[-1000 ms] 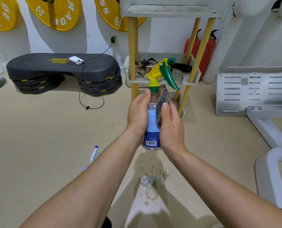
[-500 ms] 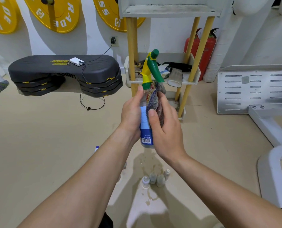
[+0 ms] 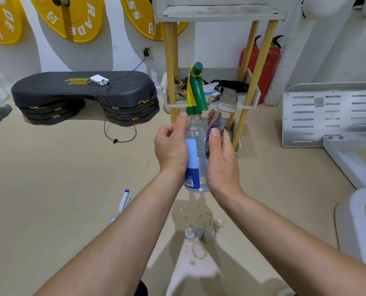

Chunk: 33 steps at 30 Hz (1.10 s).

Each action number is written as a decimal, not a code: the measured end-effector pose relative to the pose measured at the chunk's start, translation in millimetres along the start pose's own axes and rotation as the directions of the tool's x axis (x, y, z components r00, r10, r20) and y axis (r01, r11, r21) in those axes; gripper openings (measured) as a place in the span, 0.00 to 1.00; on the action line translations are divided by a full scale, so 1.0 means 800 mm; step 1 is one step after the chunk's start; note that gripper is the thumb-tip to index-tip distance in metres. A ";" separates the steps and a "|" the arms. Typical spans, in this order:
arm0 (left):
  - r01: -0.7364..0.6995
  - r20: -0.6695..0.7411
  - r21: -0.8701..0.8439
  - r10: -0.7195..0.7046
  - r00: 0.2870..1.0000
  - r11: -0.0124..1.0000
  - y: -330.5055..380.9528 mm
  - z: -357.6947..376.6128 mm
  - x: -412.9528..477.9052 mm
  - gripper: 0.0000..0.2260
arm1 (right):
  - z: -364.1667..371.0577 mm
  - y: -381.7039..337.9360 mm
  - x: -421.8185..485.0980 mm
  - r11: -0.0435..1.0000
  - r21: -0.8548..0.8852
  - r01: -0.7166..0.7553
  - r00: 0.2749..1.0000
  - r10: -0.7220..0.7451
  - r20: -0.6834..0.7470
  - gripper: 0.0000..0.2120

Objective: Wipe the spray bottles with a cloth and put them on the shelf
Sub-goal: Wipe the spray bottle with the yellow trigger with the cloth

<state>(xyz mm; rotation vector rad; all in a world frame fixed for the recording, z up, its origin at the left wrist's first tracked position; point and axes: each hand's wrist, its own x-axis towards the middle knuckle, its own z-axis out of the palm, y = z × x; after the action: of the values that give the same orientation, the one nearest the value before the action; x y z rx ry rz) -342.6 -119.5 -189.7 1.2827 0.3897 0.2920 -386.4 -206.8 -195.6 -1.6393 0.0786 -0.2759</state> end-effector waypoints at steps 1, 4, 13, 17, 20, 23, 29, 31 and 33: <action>-0.040 -0.062 0.050 0.043 0.997 0.998 0.000 -0.001 -0.002 0.20 | 0.001 0.001 -0.001 1.000 -0.013 0.022 1.000 -0.023 -0.008 0.15; -0.056 -0.117 0.100 0.068 0.991 0.993 -0.004 -0.005 -0.006 0.24 | 0.007 0.009 -0.005 0.991 -0.100 0.092 0.995 -0.094 -0.017 0.30; 0.015 0.138 0.042 -0.021 0.990 0.999 0.008 -0.002 -0.027 0.27 | 0.007 -0.001 -0.007 0.946 -0.271 0.180 0.983 -0.162 0.087 0.25; 0.042 0.219 0.012 -0.043 0.975 0.999 0.011 -0.003 -0.025 0.29 | 0.012 0.002 -0.002 0.996 -0.065 0.066 0.996 -0.062 0.068 0.26; 0.019 0.233 0.036 -0.027 0.972 0.999 0.011 -0.003 -0.024 0.29 | 0.010 -0.001 0.001 0.998 0.027 -0.057 0.997 0.056 0.057 0.23; 0.068 0.296 0.009 -0.067 0.953 0.998 0.014 -0.002 -0.023 0.31 | -0.001 -0.008 0.010 0.964 0.190 -0.185 0.981 0.170 0.091 0.16; 0.230 0.380 -0.055 -0.193 0.905 0.972 0.018 -0.003 -0.028 0.32 | -0.010 -0.009 0.015 0.909 0.263 -0.323 0.944 0.288 0.163 0.17; 0.175 0.307 -0.040 -0.154 0.939 0.984 0.014 -0.001 -0.026 0.29 | -0.005 -0.006 0.011 0.944 0.205 -0.258 0.965 0.242 0.101 0.15; 0.078 0.176 0.044 -0.085 0.981 0.996 0.009 0.001 -0.023 0.30 | 0.000 -0.006 0.003 0.964 0.170 -0.203 0.979 0.197 0.056 0.13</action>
<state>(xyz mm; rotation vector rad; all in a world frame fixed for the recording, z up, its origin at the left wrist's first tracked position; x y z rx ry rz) -358.5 -125.9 -180.8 1.3141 0.2958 0.0999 -385.1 -207.0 -190.2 -1.4483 0.1846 -0.0929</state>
